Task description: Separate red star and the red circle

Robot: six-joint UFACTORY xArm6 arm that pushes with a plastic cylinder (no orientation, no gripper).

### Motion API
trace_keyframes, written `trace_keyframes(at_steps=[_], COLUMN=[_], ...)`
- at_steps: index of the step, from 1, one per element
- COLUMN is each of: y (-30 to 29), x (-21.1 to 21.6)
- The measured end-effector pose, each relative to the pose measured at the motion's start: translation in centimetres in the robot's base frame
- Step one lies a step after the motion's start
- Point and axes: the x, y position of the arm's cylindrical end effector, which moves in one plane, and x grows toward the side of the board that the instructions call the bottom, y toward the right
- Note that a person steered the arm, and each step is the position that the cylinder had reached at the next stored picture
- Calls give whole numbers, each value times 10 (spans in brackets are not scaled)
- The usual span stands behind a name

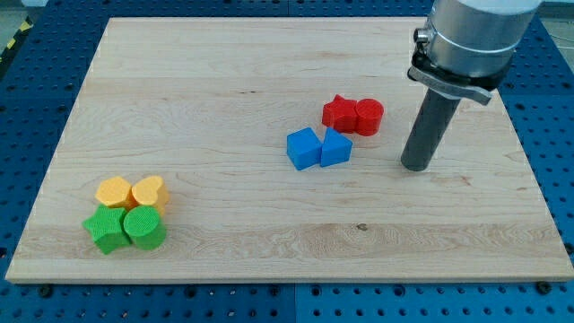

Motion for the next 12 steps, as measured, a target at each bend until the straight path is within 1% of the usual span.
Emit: trace_keyframes(at_steps=[2,3,5,6,8,9,10,11,12], y=[-1,-13,-23,-43,-47,-49,-79,-97,-101], x=[-29,-43,-34,-37,-70,-71,-71,-71,-71])
